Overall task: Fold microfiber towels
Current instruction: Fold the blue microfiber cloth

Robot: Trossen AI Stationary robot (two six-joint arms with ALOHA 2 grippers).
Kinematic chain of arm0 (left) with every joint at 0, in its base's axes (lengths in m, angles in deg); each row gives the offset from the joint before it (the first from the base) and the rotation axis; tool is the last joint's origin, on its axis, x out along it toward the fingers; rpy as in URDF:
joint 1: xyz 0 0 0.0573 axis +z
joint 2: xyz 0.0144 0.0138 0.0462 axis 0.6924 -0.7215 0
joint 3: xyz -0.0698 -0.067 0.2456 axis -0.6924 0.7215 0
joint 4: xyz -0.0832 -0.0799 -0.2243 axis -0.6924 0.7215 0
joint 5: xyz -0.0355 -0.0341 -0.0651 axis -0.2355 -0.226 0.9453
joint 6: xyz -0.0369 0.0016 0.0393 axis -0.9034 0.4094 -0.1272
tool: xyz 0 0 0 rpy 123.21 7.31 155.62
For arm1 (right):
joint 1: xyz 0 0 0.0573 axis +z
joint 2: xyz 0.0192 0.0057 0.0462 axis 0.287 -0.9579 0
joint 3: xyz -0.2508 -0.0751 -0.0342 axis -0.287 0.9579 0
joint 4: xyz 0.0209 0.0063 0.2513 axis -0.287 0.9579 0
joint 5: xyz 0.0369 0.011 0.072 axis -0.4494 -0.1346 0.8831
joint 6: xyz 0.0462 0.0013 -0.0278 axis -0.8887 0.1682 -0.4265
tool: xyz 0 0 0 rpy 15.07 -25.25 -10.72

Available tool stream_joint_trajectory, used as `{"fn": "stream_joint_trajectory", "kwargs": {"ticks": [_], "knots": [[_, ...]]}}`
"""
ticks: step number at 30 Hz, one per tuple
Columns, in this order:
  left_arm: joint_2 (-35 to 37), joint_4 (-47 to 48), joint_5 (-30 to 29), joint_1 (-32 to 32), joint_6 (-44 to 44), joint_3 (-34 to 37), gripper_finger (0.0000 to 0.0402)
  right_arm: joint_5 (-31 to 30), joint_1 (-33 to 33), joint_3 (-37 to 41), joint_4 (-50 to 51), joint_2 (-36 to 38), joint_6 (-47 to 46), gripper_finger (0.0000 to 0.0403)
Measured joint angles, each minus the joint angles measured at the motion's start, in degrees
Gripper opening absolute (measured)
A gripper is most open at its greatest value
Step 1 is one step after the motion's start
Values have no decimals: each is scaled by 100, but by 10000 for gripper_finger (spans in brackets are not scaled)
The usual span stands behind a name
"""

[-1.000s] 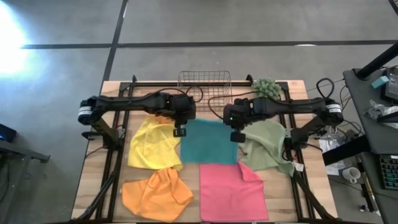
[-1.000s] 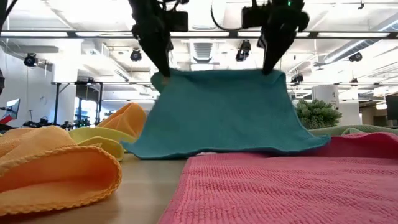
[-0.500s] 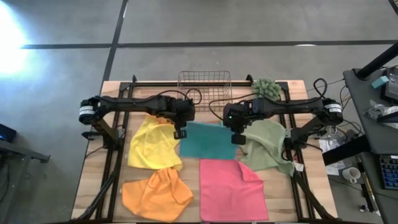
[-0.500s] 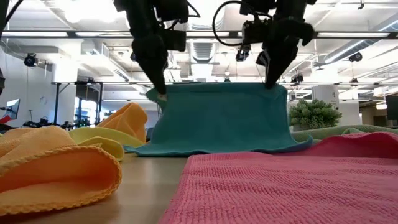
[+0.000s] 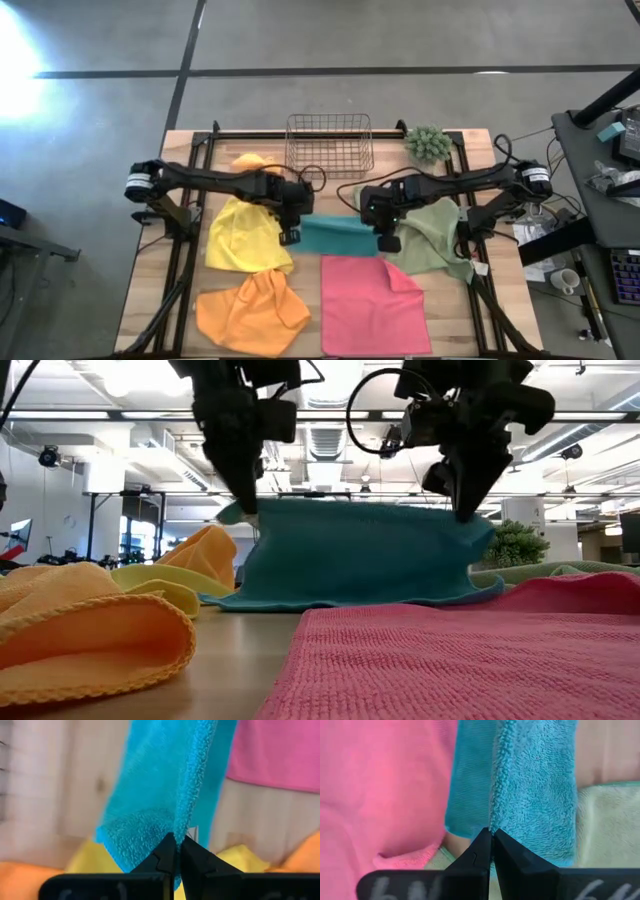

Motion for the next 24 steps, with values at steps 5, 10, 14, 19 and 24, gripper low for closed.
{"fn": "stream_joint_trajectory", "kwargs": {"ticks": [5, 10, 14, 19, 24], "knots": [[1, -457, 407, -136, -428, 482, 0, 150, 146, 60, -181, 0, -78, 8], [1, -841, 447, -173, -649, 668, 0, 265, 156, 173, -238, 0, -166, 8], [1, -1022, 661, -179, -801, 776, 0, 358, 176, 398, -467, 0, -247, 8], [2, -1022, 807, -260, -1017, 986, 0, 652, 197, 584, -785, 0, -282, 8], [3, -1086, 972, -275, -1146, 1046, 0, 745, 197, 724, -832, -11, -236, 8]]}}
